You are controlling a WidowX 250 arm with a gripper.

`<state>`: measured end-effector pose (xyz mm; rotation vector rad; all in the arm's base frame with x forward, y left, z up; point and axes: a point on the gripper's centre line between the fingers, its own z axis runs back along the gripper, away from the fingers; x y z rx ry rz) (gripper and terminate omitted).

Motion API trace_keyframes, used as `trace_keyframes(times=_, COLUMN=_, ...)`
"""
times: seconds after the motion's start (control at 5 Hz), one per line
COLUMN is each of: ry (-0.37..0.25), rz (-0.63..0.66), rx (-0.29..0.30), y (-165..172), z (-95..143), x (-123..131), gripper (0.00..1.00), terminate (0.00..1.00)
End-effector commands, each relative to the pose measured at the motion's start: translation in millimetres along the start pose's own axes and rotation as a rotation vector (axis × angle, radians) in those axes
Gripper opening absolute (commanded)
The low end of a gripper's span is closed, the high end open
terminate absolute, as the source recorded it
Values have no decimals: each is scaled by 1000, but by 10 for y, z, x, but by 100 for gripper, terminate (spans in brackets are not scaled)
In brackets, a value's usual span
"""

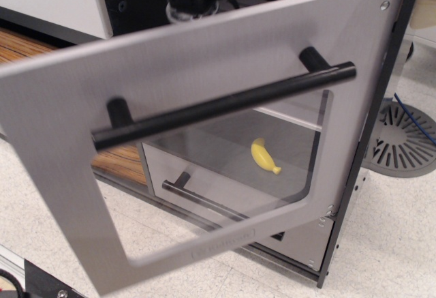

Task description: Open oven

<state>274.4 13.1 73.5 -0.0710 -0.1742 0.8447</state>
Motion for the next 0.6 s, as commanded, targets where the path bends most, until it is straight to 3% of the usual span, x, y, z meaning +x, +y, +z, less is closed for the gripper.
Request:
trace_keyframes(times=0.0, ry=-32, rz=18, rx=-40, y=152, z=258, x=5, gripper=100, terminate=0)
trace_keyframes(times=0.2, ry=-32, rz=18, rx=-40, y=152, z=258, x=5, gripper=100, terminate=0)
trace_keyframes(times=0.4, ry=-32, rz=18, rx=-40, y=152, z=258, x=5, gripper=100, terminate=100)
